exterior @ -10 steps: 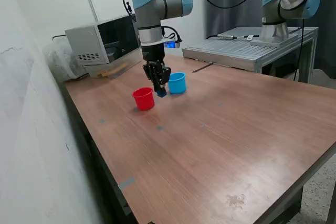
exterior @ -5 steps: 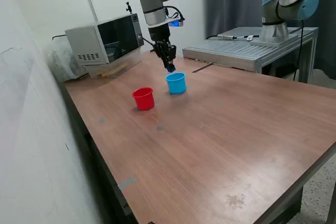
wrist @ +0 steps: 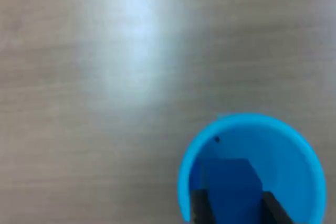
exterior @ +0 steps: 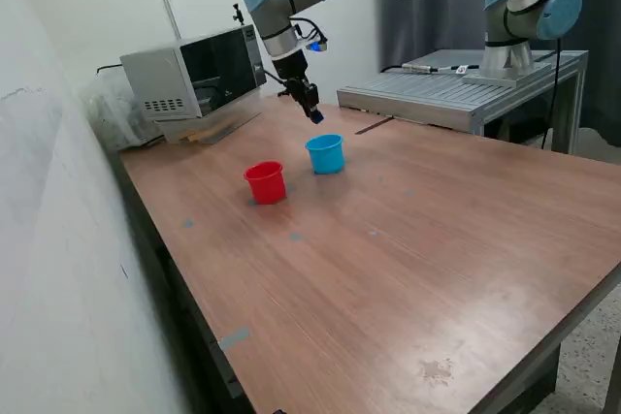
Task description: Place red objects in the red bin, and blue objects in the blue bin.
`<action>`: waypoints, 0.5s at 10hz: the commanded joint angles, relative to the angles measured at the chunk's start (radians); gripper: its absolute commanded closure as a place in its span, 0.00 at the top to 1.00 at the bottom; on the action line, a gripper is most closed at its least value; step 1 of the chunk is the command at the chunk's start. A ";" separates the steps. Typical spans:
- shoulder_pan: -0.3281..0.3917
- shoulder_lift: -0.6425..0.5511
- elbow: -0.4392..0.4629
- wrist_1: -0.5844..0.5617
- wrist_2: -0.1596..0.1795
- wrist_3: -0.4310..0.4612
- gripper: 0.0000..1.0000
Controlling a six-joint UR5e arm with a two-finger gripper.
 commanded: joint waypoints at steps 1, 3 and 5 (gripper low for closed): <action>-0.009 0.001 0.038 -0.006 -0.005 -0.019 0.00; 0.002 -0.001 0.040 -0.051 -0.004 -0.019 0.00; 0.002 -0.001 0.038 -0.064 -0.004 -0.017 0.00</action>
